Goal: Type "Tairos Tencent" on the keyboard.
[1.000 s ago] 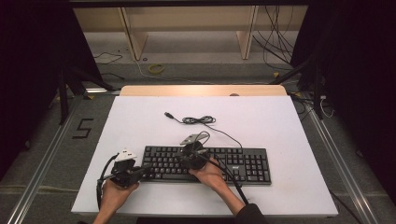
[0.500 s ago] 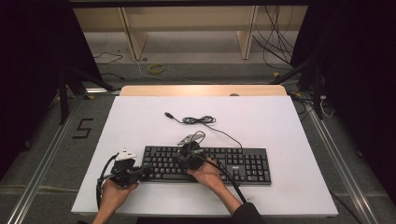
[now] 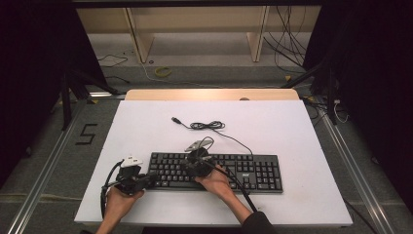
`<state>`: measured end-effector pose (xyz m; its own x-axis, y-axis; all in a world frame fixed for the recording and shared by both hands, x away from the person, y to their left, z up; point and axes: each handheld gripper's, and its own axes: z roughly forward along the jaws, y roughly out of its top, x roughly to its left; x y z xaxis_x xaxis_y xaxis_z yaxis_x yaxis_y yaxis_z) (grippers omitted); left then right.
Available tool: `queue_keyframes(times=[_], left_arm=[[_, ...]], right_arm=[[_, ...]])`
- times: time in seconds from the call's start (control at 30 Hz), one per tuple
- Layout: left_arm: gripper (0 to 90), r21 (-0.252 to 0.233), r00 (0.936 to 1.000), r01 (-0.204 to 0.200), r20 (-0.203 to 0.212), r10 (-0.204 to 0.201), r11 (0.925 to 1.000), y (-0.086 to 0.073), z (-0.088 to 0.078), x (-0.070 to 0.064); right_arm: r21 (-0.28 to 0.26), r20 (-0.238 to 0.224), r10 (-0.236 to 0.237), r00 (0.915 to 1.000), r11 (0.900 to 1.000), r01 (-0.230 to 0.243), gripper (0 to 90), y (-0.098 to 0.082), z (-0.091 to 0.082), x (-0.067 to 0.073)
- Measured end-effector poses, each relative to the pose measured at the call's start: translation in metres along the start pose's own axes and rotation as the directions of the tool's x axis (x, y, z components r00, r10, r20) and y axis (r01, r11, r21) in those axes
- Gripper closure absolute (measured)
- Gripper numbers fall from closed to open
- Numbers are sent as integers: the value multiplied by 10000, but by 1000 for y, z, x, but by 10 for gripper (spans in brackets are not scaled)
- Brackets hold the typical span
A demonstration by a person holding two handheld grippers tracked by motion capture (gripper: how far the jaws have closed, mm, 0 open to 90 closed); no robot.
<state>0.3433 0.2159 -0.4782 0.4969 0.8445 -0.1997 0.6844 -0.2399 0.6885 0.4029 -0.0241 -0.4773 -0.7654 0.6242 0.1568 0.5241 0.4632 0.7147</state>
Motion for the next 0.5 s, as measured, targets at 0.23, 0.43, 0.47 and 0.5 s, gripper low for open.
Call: queue_keyframes(times=[0.23,0.43,0.47,0.5], left_arm=[[896,92,9998,-140,-118,141,9999,-1,3,-2],[896,111,9999,-73,-79,74,9999,-1,2,-2],[896,111,9999,-73,-79,74,9999,-1,2,-2],[896,111,9999,-73,-79,74,9999,-1,2,-2]], right_arm=[[96,30,17,10000,10000,-17,900,-2,3,1],[137,101,-51,9999,9999,50,900,-2,3,3],[137,101,-51,9999,9999,50,900,-2,3,3],[130,120,-28,9999,9999,26,900,-2,3,3]])
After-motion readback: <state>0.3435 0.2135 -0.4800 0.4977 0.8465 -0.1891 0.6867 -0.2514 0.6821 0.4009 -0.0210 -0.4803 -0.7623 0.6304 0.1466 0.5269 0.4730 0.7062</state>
